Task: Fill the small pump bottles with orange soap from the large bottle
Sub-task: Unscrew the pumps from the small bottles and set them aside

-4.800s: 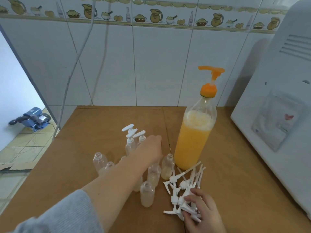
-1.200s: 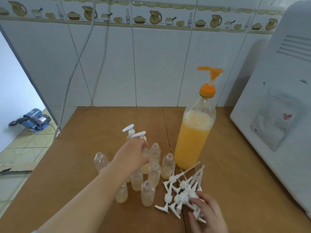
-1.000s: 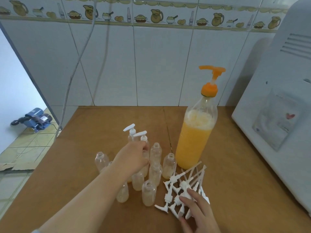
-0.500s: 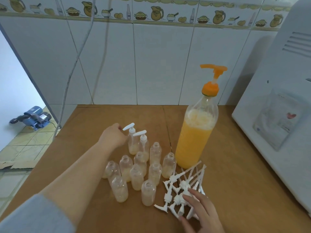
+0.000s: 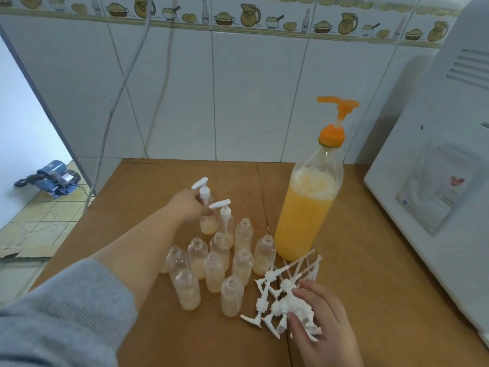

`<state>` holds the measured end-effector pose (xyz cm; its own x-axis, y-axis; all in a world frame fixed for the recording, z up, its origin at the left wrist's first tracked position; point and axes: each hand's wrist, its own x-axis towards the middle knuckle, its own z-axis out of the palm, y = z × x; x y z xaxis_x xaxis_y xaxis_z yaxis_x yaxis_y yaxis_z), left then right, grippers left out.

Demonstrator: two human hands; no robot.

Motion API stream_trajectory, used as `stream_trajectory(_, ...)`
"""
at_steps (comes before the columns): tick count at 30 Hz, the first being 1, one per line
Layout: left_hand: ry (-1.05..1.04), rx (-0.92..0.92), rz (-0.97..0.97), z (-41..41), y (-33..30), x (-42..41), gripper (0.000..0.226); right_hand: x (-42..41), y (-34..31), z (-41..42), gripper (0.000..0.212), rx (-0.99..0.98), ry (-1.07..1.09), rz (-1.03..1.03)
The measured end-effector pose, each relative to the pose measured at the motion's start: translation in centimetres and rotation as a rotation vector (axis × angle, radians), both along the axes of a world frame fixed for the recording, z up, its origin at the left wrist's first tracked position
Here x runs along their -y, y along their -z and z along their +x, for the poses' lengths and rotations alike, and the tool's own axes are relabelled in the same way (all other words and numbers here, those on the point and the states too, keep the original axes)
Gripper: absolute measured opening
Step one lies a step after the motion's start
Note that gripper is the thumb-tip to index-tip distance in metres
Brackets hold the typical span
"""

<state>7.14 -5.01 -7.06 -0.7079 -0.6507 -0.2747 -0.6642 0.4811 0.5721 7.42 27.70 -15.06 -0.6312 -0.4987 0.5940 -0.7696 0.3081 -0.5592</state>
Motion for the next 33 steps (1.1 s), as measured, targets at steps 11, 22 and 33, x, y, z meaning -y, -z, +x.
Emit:
stream_trajectory(11,-0.061,-1.094,0.459,6.2,-6.9,-7.0,0.049,8.4,-16.0,0.9,0.026,0.300,-0.058,-0.329)
stream_trajectory(22,0.243,-0.860,0.086,9.0,-4.9,-12.3,0.057,10.2,-20.2,0.0,0.018,0.699,-0.144,-0.148)
stream_trajectory(33,0.131,-0.727,0.558,9.5,-5.9,-12.9,0.069,9.0,-20.1,-0.7,0.093,0.881,-0.340,-0.058)
